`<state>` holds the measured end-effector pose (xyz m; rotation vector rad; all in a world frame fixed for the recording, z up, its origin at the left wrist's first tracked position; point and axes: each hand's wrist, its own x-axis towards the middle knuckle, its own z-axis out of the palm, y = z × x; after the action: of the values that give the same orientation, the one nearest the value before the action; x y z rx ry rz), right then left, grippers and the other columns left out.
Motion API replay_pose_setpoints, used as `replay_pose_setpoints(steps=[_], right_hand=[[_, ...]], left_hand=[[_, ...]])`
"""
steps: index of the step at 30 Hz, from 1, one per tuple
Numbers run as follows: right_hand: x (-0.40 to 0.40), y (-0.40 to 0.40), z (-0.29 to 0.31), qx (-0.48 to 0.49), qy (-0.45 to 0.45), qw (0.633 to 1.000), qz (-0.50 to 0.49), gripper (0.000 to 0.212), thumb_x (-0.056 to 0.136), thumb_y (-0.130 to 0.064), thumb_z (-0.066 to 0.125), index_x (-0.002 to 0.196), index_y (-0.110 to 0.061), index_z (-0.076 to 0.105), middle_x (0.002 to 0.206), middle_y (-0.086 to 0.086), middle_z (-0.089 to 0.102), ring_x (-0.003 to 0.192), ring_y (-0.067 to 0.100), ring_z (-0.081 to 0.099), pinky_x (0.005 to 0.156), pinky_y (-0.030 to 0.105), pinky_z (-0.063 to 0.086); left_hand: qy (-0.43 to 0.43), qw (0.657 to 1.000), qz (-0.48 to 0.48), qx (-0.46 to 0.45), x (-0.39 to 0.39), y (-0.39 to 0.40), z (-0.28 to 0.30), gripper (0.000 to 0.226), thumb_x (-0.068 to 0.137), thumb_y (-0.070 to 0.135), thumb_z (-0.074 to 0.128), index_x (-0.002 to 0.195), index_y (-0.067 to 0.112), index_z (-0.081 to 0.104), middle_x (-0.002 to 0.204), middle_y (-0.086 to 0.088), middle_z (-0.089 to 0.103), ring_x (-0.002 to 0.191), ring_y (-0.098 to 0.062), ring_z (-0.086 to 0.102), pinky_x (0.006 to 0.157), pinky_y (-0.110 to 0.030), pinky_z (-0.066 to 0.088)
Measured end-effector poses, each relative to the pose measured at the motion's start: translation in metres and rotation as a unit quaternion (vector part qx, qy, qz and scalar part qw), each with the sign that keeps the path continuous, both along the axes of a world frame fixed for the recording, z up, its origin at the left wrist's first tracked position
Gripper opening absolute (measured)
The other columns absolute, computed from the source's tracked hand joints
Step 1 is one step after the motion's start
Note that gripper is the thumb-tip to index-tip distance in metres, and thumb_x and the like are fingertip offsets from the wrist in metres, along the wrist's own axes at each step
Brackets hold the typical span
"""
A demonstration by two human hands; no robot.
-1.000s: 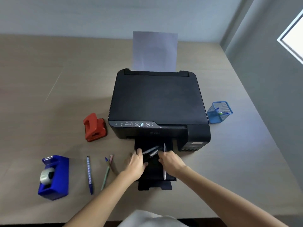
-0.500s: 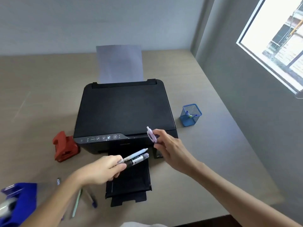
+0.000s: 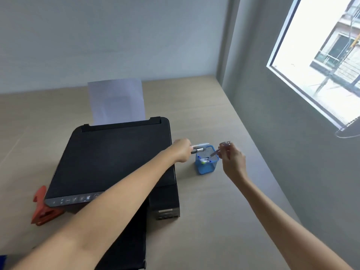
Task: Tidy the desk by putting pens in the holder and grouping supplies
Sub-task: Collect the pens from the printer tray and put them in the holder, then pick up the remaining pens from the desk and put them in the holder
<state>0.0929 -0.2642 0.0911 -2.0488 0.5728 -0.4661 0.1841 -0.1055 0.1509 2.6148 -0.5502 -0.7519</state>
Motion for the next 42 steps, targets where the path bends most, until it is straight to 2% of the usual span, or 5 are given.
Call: replay_pose_setpoints(steps=[9, 19, 24, 31, 42], right_hand=[[0.03, -0.018, -0.037, -0.042, 0.072, 0.995, 0.057, 0.019, 0.094, -0.012, 0.049, 0.096, -0.004, 0.065, 0.093, 0.016, 0.071, 0.085, 0.032, 0.062, 0.07, 0.028, 0.04], [0.032, -0.004, -0.01, -0.1, 0.024, 0.993, 0.05, 0.017, 0.095, -0.014, 0.048, 0.09, -0.008, 0.063, 0.091, 0.008, 0.067, 0.074, 0.023, 0.054, 0.066, 0.021, 0.03], [0.038, 0.048, 0.038, -0.1, -0.001, 0.992, 0.082, 0.016, 0.092, -0.011, 0.049, 0.088, -0.007, 0.064, 0.088, 0.008, 0.07, 0.07, 0.026, 0.058, 0.063, 0.02, 0.034], [0.04, 0.182, 0.084, -0.116, -0.038, 0.969, 0.215, 0.015, 0.089, -0.012, 0.052, 0.091, -0.016, 0.067, 0.078, -0.002, 0.068, 0.063, 0.011, 0.058, 0.064, 0.007, 0.037], [-0.011, 0.397, 0.032, -0.145, 0.033, 0.868, 0.473, 0.011, 0.09, -0.014, 0.051, 0.088, -0.01, 0.061, 0.069, 0.007, 0.066, 0.056, 0.022, 0.058, 0.054, 0.03, 0.047]], left_hand=[[-0.014, 0.989, -0.019, 0.148, 0.024, -0.064, -0.034, 0.007, 0.09, 0.006, 0.054, 0.087, 0.004, 0.06, 0.089, -0.013, 0.061, 0.069, -0.026, 0.048, 0.055, -0.029, 0.037], [-0.029, 0.999, 0.026, 0.01, 0.025, -0.028, -0.02, 0.033, 0.095, 0.031, 0.046, 0.093, 0.002, 0.061, 0.095, -0.018, 0.065, 0.082, -0.033, 0.06, 0.067, -0.034, 0.043], [-0.059, 0.987, 0.081, -0.126, 0.011, 0.047, 0.029, 0.032, 0.094, 0.031, 0.05, 0.101, 0.006, 0.07, 0.098, -0.009, 0.075, 0.093, -0.023, 0.068, 0.088, -0.035, 0.054], [-0.071, 0.952, 0.21, -0.21, -0.031, 0.235, 0.055, 0.022, 0.093, 0.027, 0.055, 0.091, 0.011, 0.07, 0.067, 0.005, 0.064, 0.059, -0.005, 0.053, 0.063, -0.024, 0.043], [0.051, 0.95, 0.303, 0.057, -0.131, 0.439, -0.088, 0.013, 0.083, 0.016, 0.062, 0.072, 0.012, 0.056, 0.073, -0.004, 0.055, 0.075, -0.022, 0.054, 0.063, -0.022, 0.033]])
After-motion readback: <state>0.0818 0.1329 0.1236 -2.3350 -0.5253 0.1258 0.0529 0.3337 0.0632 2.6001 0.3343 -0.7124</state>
